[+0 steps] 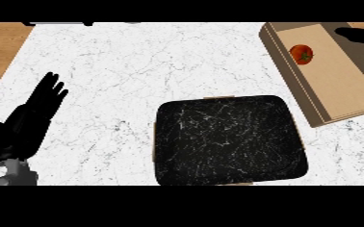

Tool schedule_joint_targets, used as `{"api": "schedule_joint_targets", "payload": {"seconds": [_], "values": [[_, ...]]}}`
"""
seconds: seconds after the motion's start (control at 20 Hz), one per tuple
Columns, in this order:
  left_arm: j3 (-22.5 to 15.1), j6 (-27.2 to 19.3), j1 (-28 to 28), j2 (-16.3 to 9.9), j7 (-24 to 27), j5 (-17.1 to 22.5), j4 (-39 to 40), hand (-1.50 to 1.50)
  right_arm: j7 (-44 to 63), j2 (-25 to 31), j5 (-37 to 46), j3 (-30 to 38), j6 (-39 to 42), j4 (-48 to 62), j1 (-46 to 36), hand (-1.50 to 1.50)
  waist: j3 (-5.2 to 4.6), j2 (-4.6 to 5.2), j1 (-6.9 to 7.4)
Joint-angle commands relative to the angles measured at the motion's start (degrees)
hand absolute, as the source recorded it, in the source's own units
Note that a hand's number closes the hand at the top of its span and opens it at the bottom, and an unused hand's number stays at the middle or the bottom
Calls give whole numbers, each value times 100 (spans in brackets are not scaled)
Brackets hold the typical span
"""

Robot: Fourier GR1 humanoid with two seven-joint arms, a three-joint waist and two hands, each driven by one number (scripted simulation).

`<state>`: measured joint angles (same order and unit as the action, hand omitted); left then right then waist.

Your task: Pick the tomato from the tray and place it in the cardboard box

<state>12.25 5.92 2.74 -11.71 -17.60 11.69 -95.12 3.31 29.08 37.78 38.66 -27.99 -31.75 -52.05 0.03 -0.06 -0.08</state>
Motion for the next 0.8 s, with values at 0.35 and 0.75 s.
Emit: {"api": "schedule_joint_targets", "payload": {"seconds": [0.35,0.75], "values": [[119,43,-105,-58,-86,52,-136,0,-122,342,-1414,346,1630,-2051,1781,-150,-9,-50,-134],[38,6,-197,82,-79,-36,-339,0,30,475,-1871,129,1750,-2644,2613,-150,-4,-6,1]]}}
